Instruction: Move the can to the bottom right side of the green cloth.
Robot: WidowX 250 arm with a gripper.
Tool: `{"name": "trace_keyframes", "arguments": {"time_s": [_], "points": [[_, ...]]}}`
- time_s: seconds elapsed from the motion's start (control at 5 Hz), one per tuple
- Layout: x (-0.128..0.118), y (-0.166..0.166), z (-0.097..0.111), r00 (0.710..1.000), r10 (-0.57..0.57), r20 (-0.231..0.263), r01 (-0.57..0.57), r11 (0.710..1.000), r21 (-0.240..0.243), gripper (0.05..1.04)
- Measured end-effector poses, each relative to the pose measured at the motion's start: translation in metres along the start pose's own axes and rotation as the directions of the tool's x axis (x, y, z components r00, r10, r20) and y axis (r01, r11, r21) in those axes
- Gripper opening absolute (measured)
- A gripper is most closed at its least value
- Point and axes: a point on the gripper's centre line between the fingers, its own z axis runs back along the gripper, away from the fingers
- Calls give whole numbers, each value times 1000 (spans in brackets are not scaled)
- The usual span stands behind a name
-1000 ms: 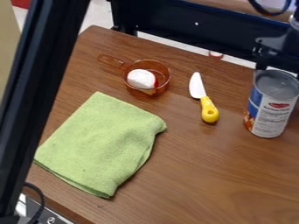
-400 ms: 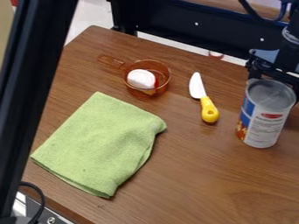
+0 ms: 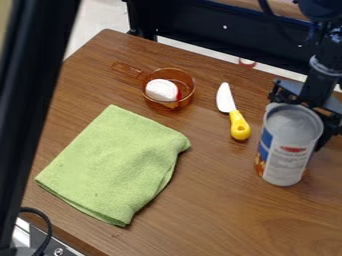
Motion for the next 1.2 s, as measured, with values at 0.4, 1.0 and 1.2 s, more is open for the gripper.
{"name": "trace_keyframes", "arguments": {"time_s": [0.4,1.0,1.2], "points": [[-30,-5,-3,1000,-25,-16,25,1000,9,1000],[-69,2,3,1000,-10,-15,10,1000,6,1000],[-85,5,-1,999,-24,-25,24,1000,-9,1001]]}}
